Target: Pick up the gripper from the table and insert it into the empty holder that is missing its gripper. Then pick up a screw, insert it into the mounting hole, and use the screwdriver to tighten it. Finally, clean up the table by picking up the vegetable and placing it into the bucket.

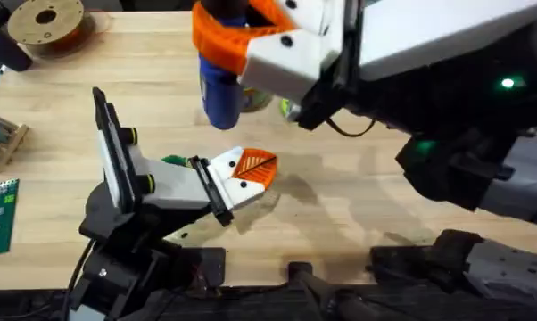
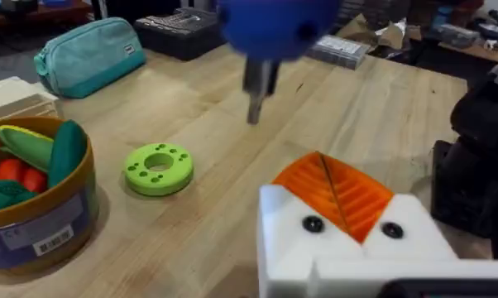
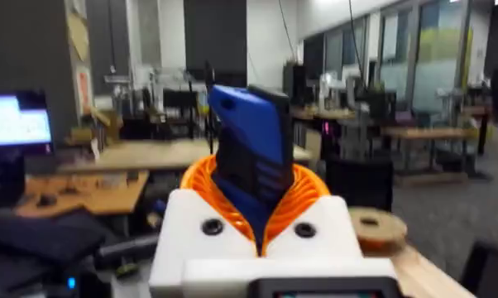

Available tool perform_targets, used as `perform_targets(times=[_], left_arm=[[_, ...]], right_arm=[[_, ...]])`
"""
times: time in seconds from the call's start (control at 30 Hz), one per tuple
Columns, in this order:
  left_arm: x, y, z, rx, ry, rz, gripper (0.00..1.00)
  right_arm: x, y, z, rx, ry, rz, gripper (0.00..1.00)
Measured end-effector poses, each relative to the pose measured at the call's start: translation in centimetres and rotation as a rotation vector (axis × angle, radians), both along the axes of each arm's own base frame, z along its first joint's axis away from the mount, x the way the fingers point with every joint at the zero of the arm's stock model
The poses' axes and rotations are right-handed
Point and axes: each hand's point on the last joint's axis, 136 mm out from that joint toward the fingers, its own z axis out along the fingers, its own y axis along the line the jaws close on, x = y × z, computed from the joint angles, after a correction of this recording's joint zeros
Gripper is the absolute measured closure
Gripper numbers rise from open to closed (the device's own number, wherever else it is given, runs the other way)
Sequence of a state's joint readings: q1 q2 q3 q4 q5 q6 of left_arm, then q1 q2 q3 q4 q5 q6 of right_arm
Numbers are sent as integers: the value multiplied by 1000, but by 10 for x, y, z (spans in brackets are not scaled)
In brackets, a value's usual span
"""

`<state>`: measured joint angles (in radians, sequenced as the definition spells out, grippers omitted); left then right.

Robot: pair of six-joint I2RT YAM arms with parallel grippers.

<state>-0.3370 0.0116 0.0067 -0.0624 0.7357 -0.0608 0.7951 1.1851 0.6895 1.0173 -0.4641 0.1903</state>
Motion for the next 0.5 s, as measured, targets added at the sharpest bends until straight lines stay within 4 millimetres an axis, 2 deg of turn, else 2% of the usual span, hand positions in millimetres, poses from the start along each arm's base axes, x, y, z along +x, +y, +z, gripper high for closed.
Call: perform_targets(times=[0.1, 0.23, 0.5], left_arm=[[0, 0, 0, 0, 0, 0, 993], [0, 0, 0, 0, 0, 0, 993], [0, 0, 0, 0, 0, 0, 993]], right_arm=[[12, 3, -22, -93, 9, -43, 970], [53, -11, -70, -277, 68, -193, 970], [133, -86, -159, -735, -39, -564, 970]])
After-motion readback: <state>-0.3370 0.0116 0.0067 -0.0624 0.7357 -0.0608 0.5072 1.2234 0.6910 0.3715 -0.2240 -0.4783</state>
